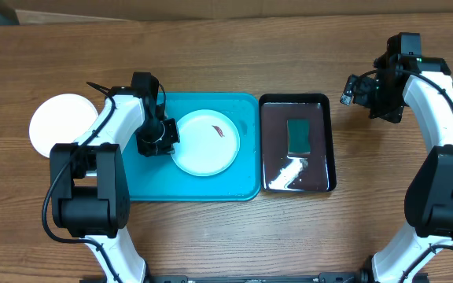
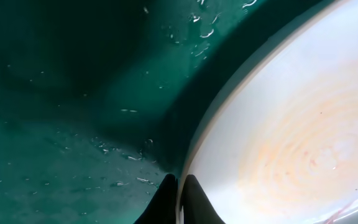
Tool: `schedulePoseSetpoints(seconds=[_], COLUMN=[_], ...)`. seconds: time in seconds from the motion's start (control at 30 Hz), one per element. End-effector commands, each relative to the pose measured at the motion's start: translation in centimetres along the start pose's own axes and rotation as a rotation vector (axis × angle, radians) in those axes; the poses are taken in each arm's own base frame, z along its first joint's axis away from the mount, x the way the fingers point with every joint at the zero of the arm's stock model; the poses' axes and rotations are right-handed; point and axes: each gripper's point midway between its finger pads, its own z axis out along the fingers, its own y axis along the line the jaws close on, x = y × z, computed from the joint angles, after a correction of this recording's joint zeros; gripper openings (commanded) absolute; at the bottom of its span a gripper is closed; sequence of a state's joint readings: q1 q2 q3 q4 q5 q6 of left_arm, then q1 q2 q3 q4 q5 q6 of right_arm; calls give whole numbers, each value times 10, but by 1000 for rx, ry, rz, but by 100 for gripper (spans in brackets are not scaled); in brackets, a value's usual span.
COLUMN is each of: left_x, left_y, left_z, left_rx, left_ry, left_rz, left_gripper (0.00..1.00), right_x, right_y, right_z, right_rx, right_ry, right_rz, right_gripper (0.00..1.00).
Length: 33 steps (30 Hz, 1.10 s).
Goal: Clean dirty plates on tray and stack at the side
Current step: 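Slide the light-blue plate rightward to the tray center, then lower the right gripper into the black tray toward the green sponge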
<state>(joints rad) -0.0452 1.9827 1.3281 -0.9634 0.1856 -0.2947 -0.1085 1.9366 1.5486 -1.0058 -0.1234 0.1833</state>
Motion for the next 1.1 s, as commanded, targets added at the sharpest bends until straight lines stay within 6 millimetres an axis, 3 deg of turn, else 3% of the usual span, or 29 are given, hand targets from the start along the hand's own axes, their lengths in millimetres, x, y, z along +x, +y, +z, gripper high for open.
schedulePoseSetpoints(seconds=[0.0,0.67,0.8,0.87,0.93,1.07], left_x=[-1,-14,-15,-16,-17,-17], left_y=[14,11,13,16,17,17], left_z=[3,3,2,2,2,2], left_rx=[-67,-56,-67,-84,-90,-90], left_ry=[-2,-57,-64,-69,-71,-71], left_rz=[-22,-27,-27,-27,-27,-27], left_gripper=[6,4,4,4,4,4], right_x=[-7,-7,-25,-28,-2,14], right_y=[4,4,9,19,42,63], right_z=[-8,-8,-10,-11,-13,-21], right_rx=[-6,-6,-26,-85,-227,-362], right_ry=[-32,-33,-106,-114,11,84], right_rz=[-5,-4,-15,7,47,14], right_gripper=[100,100,100,100,100,100])
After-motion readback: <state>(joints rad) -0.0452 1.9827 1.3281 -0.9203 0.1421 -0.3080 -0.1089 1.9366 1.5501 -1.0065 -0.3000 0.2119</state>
